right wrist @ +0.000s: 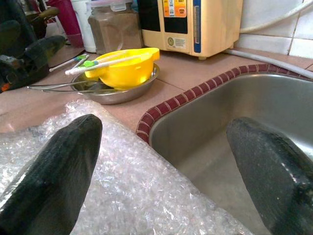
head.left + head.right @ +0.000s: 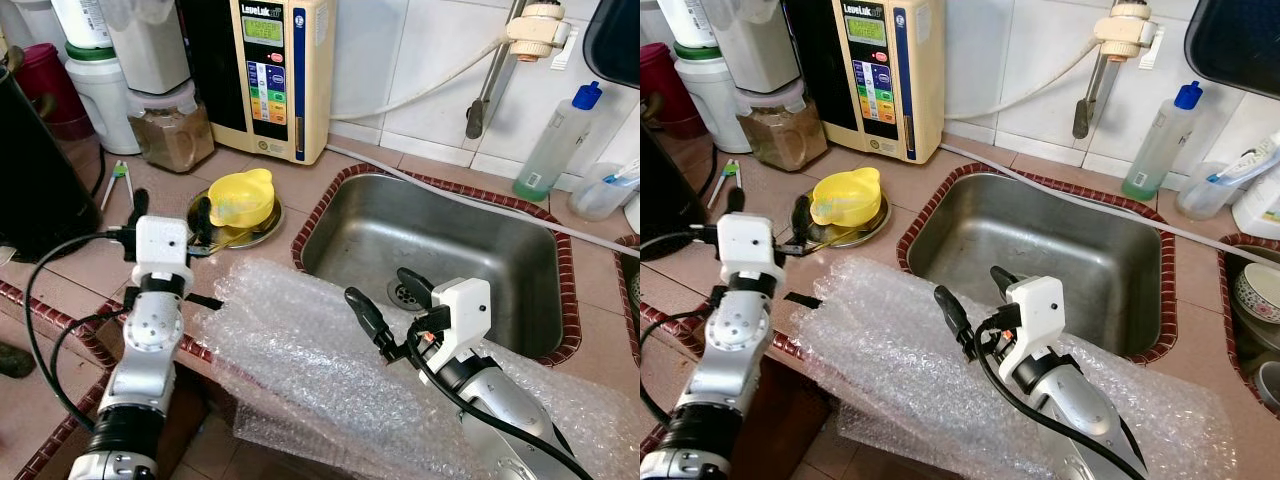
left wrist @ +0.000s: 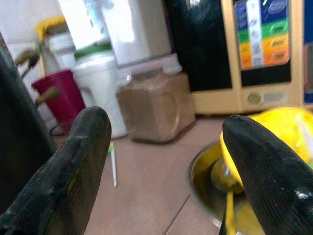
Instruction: Kitchen organization
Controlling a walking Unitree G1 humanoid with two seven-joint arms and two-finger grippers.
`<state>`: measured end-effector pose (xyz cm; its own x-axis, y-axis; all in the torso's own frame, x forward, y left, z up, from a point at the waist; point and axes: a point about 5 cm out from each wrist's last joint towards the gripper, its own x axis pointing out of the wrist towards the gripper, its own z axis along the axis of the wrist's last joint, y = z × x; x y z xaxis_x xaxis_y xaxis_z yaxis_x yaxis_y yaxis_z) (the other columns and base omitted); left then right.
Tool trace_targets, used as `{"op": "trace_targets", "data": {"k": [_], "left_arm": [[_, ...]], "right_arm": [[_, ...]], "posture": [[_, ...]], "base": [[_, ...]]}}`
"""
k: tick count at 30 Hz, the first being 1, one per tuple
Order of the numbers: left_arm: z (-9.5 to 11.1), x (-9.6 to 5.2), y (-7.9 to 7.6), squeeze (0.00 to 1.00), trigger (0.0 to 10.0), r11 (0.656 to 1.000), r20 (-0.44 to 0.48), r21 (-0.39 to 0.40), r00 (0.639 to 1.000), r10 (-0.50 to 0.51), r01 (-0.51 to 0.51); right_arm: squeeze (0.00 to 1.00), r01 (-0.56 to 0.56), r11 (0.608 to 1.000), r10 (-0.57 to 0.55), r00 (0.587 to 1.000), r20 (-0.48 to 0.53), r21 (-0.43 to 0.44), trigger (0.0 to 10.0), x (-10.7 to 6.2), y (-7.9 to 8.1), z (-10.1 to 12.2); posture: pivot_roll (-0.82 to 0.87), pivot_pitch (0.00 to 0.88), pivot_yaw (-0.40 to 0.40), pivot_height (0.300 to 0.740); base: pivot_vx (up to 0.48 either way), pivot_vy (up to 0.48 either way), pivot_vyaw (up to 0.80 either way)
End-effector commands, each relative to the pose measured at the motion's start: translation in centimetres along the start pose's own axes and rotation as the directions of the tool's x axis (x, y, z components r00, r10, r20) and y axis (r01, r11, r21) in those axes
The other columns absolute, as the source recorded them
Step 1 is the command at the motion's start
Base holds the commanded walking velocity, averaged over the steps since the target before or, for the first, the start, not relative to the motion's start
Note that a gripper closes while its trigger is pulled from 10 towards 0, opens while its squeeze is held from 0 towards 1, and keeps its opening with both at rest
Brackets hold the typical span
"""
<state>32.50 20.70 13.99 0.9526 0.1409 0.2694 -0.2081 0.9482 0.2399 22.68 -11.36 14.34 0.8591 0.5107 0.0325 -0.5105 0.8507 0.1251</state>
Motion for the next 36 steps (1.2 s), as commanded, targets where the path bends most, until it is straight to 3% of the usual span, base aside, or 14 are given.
{"op": "trace_targets", "data": {"k": [1, 3, 10, 13, 14, 15, 16, 24, 27, 30, 36], "left_arm": [[-1.1, -0.3, 0.0, 0.00, 10.0, 1.000, -0.074, 0.006, 0.997, -0.014, 0.015], [-2.1, -1.0, -0.5, 0.00, 10.0, 0.998, -0.137, -0.038, 0.989, -0.050, 0.046], [-2.0, -1.5, -0.6, 0.00, 10.0, 0.998, -0.129, -0.027, 0.990, -0.058, 0.055], [-0.6, -1.5, 0.3, 0.00, 10.0, 1.000, -0.044, -0.009, 0.999, -0.015, 0.015], [-0.4, -1.5, 0.5, 0.71, 10.0, 1.000, -0.038, -0.007, 0.999, -0.004, 0.004], [-0.4, -1.5, 0.5, 0.71, 10.0, 1.000, -0.038, -0.007, 0.999, -0.004, 0.004], [-0.3, -1.5, 0.7, 1.00, 10.0, 1.000, -0.031, -0.017, 1.000, -0.002, 0.002], [0.0, -1.3, 1.0, 1.00, 10.0, 1.000, -0.025, -0.017, 0.999, 0.022, -0.022], [1.3, -1.0, 1.0, 1.00, 10.0, 1.000, 0.034, -0.015, 0.999, 0.022, -0.022], [2.7, -1.0, 0.3, 1.00, 10.0, 1.000, 0.111, -0.005, 0.993, -0.028, 0.029], [3.7, -1.6, -1.7, 1.00, 10.0, 0.988, 0.185, -0.021, 0.972, -0.147, 0.153]], "right_arm": [[0.00, -0.013, 1.000, 0.013, 1.000, 0.002, 0.003, 10.0, -0.2, 0.1, 0.1], [0.00, -0.018, 1.000, 0.018, 1.000, -0.001, 0.008, 10.0, -0.2, 0.1, 0.1], [0.00, -0.028, 1.000, 0.028, 1.000, -0.004, 0.009, 10.0, -0.2, 0.2, 0.1], [0.00, -0.036, 0.999, 0.036, 0.999, -0.005, 0.007, 10.0, -0.2, 0.3, 0.0], [0.00, -0.038, 0.999, 0.038, 0.999, -0.006, 0.007, 10.0, -0.2, 0.4, 0.0], [0.00, -0.038, 0.999, 0.038, 0.999, -0.006, 0.007, 10.0, -0.2, 0.4, 0.0], [0.00, -0.047, 0.999, 0.047, 0.999, -0.008, 0.014, 10.0, -0.3, 0.5, -0.1], [0.00, -0.050, 0.999, 0.050, 0.999, -0.006, 0.011, 10.0, -0.2, 0.5, -0.1], [0.00, -0.051, 0.999, 0.051, 0.999, -0.003, 0.008, 10.0, -0.2, 0.5, 0.0], [0.00, -0.056, 0.998, 0.055, 0.998, 0.016, 0.029, 10.0, -0.2, 0.5, 0.2], [0.00, -0.035, 0.999, 0.036, 0.999, 0.013, -0.020, 10.0, -0.1, 0.3, 0.3]], "posture": [[-0.07, 0.020, -0.007, 0.740], [-0.07, 0.021, -0.008, 0.740], [-0.07, 0.021, -0.008, 0.740], [-0.07, 0.021, -0.006, 0.740], [-0.07, 0.021, -0.006, 0.740], [-0.07, 0.021, -0.006, 0.740], [-0.07, 0.022, -0.007, 0.740], [-0.07, 0.021, -0.008, 0.740], [-0.07, 0.021, -0.008, 0.740], [-0.07, 0.021, -0.008, 0.740], [-0.06, 0.028, -0.011, 0.740]], "base": [[0.000, 0.000, 0.00], [0.000, 0.000, 0.00], [0.000, 0.000, 0.00], [0.000, 0.000, 0.00], [0.000, 0.000, 0.00], [0.000, 0.000, 0.00], [0.000, 0.000, 0.00], [0.000, 0.000, 0.00], [0.000, 0.000, 0.00], [0.000, 0.000, 0.00], [0.000, 0.000, 0.00]]}}
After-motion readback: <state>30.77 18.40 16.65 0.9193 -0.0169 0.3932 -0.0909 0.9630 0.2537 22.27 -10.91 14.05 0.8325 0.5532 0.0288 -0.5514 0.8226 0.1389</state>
